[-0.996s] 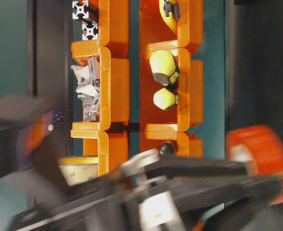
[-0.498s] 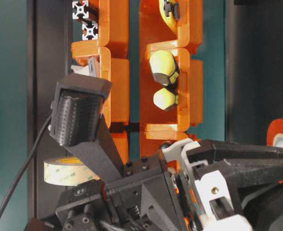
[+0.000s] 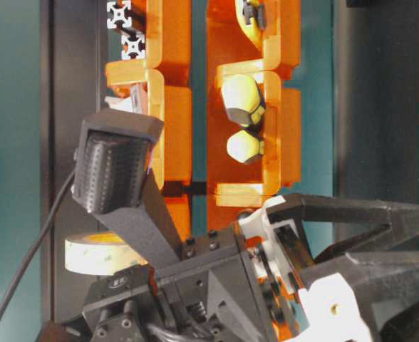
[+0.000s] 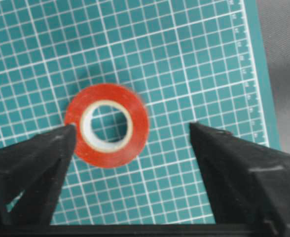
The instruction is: Pick vinyl tape from container rack with left arm.
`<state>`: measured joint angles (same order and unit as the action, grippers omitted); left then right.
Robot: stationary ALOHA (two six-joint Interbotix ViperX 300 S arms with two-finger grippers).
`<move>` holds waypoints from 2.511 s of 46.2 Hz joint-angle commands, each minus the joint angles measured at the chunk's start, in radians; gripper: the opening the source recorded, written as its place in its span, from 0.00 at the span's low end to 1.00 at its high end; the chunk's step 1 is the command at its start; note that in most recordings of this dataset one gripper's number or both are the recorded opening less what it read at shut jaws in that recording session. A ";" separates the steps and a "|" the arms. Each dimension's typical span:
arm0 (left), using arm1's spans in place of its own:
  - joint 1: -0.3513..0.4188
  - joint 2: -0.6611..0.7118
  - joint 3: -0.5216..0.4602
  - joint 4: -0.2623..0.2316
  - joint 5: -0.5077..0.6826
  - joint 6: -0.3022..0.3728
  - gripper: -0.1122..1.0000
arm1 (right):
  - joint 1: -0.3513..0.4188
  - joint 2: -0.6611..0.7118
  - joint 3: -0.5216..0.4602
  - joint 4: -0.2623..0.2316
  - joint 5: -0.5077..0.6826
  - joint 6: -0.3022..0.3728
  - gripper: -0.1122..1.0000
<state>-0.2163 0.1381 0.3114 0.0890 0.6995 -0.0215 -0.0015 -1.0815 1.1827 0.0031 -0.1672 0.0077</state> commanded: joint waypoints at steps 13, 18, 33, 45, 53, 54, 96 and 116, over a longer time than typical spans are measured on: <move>-0.015 -0.235 0.048 -0.002 -0.005 -0.034 0.88 | 0.006 0.003 -0.035 0.002 -0.002 0.000 0.11; -0.029 -0.350 0.081 -0.002 -0.005 -0.051 0.88 | 0.008 0.002 -0.035 0.002 -0.002 0.000 0.11; -0.035 -0.721 0.235 -0.002 -0.014 -0.057 0.87 | 0.011 0.002 -0.035 0.002 -0.003 0.002 0.11; -0.012 -1.023 0.339 -0.002 -0.015 -0.054 0.87 | 0.015 -0.002 -0.031 0.002 -0.003 0.000 0.11; 0.002 -1.164 0.371 0.000 -0.014 -0.041 0.87 | 0.015 -0.012 -0.015 0.002 -0.003 0.000 0.11; 0.005 -1.175 0.374 0.000 -0.014 -0.040 0.87 | 0.015 -0.014 -0.015 0.002 -0.003 0.002 0.11; 0.046 -1.296 0.437 -0.002 -0.034 -0.037 0.87 | 0.015 -0.017 -0.014 0.002 -0.003 -0.003 0.11; 0.046 -1.298 0.448 -0.002 -0.034 -0.048 0.87 | 0.017 -0.017 -0.014 0.002 -0.006 -0.003 0.11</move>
<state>-0.1733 -1.1674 0.7701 0.0890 0.6765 -0.0660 0.0123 -1.1045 1.1827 0.0031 -0.1687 0.0061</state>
